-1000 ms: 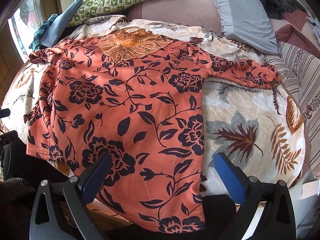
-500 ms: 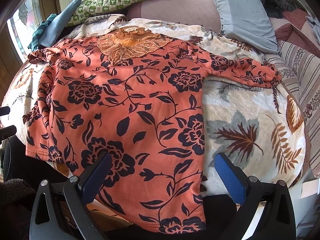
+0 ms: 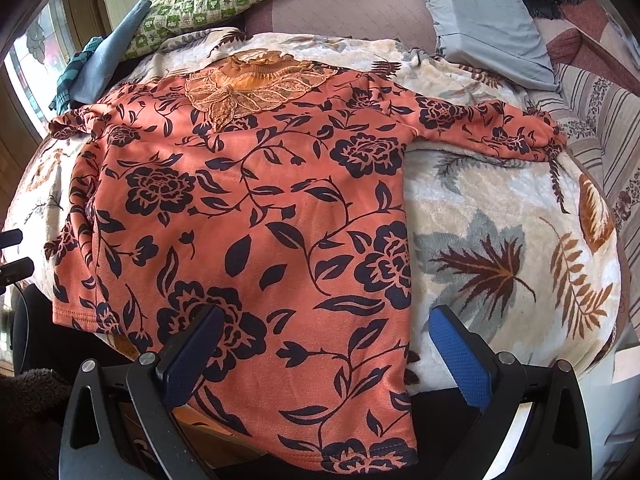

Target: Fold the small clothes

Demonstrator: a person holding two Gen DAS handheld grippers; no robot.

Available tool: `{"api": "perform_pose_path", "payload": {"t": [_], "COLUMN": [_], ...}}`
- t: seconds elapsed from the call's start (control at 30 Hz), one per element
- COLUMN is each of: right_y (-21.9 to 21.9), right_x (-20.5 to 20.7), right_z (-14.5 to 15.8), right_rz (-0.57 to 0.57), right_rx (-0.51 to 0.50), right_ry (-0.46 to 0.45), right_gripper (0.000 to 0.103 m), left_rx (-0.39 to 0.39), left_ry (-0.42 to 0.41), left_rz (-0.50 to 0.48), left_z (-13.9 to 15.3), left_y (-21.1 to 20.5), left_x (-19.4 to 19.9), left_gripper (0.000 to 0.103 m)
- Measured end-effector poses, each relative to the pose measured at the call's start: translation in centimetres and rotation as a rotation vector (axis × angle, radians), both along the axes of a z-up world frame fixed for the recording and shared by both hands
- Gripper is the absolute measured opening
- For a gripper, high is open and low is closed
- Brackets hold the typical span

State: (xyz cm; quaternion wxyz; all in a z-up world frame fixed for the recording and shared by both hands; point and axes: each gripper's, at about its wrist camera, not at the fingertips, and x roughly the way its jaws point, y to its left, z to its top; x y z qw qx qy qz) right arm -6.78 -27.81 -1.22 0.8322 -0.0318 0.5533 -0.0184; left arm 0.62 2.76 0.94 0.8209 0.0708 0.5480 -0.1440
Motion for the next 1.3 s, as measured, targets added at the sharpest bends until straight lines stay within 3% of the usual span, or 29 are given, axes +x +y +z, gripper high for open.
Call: {"api": "perform_pose_path", "payload": {"t": [0.23,0.47,0.57,0.83,0.9,0.93,0.97,1.0,1.03,1.07,1.2,1.3], "right_y": [-1.1,-5.9,-6.8,-9.1,-9.1,-9.0,-9.0,-9.0,-9.0,-9.0,-9.7,-12.7], "right_x": [1.0,5.0,7.0,11.9,12.8,13.2,13.5,13.8,14.0,14.4,15.6,17.2], "right_z": [-0.3,-2.0,-3.5,-5.6,-6.1,-6.3,-6.5,-6.5,-6.6,-6.5,-4.7,-3.8], "right_rz": [-0.026,-0.169,-0.180,-0.225,-0.213,-0.202,-0.190,-0.177,-0.161,-0.144,-0.104,-0.190], "right_rx": [0.013,0.114,0.112,0.185,0.202,0.212,0.225,0.241,0.264,0.277,0.228,0.199], "right_ry": [-0.004,-0.004,0.008,-0.013,-0.016,-0.018,-0.021,-0.026,-0.027,-0.026,-0.066,-0.105], "right_gripper": [0.102,0.102,0.102,0.101,0.097,0.088,0.070,0.058,0.032,0.013,0.005,0.001], "left_rx": [-0.028,-0.173,-0.211,-0.280,-0.263,-0.249,-0.238,-0.227,-0.210,-0.200,-0.148,-0.082], "left_ry": [0.014,0.153,0.192,0.262,0.254,0.248,0.245,0.244,0.240,0.235,0.196,0.203], "left_rz": [0.064,0.254,0.328,0.346,0.349,0.352,0.350,0.348,0.348,0.348,0.352,0.365], "left_z": [-0.1,-2.6,-3.8,-7.0,-7.5,-7.6,-7.8,-7.9,-8.0,-7.9,-7.1,-7.7], "left_y": [1.1,4.4,5.3,4.0,3.4,3.0,2.7,2.5,2.1,1.9,1.0,0.6], "left_x": [2.9,10.6,12.8,15.8,16.5,16.7,16.9,17.2,17.3,17.5,18.1,19.1], "left_gripper": [0.088,0.087,0.087,0.087,0.081,0.068,0.057,0.053,0.044,0.036,0.027,0.027]}}
